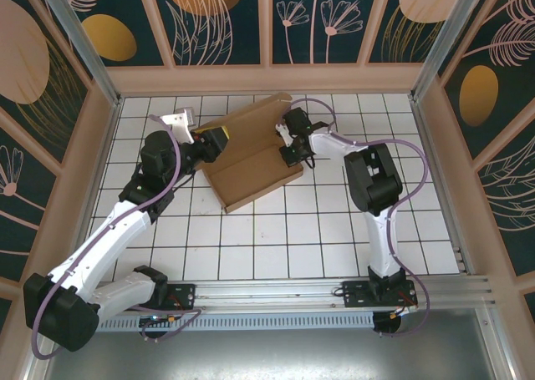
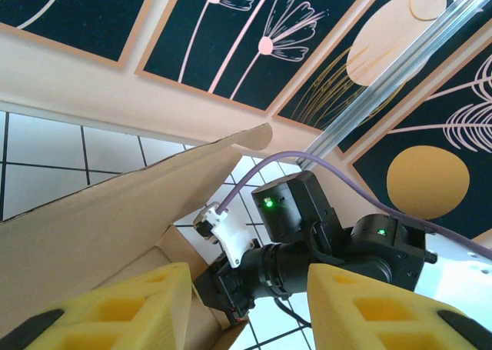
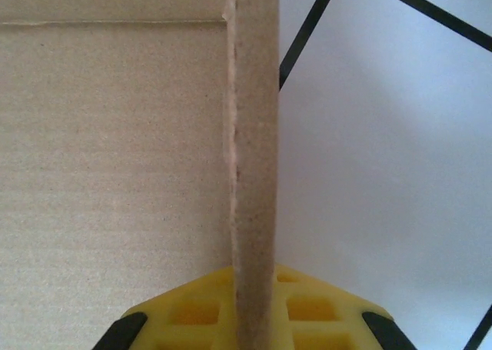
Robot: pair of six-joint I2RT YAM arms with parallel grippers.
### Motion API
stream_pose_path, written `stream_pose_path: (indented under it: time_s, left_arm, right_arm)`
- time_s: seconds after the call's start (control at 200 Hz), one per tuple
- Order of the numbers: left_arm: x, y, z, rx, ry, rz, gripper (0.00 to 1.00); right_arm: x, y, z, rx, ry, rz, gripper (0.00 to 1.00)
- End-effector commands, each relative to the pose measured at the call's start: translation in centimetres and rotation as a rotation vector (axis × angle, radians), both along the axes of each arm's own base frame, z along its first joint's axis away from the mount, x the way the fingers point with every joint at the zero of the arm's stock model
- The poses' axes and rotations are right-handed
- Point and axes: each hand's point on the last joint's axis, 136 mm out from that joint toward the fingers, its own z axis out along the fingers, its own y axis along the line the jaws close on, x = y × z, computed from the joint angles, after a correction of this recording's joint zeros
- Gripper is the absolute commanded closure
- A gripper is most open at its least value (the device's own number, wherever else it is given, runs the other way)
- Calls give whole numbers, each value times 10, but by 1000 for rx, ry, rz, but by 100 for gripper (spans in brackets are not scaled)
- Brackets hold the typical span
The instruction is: Fold the paper box
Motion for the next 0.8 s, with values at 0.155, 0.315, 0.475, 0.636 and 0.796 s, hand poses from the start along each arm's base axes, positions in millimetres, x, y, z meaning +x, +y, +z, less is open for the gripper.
stream_pose_path:
  time_s: [0.155, 0.315, 0.475, 0.636, 0.796]
  left_arm:
    - [-1, -1, 4, -16, -21, 2, 56]
    - [0, -3, 2, -17, -15, -1, 56]
    - [0, -3, 2, -21, -12, -4, 56]
    - [0, -3, 0, -16, -10, 1, 56]
    - [0, -3, -1, -17, -10, 1, 56]
  right_arm:
    - [1, -36, -3, -292, -106, -105, 99]
    - [-11, -42, -7, -335, -114, -120, 98]
    - [-14, -16, 7, -145, -114, -74, 72]
    - [-5, -2, 41, 90, -92, -93, 59]
    - [-1, 2, 46, 115, -86, -88, 51]
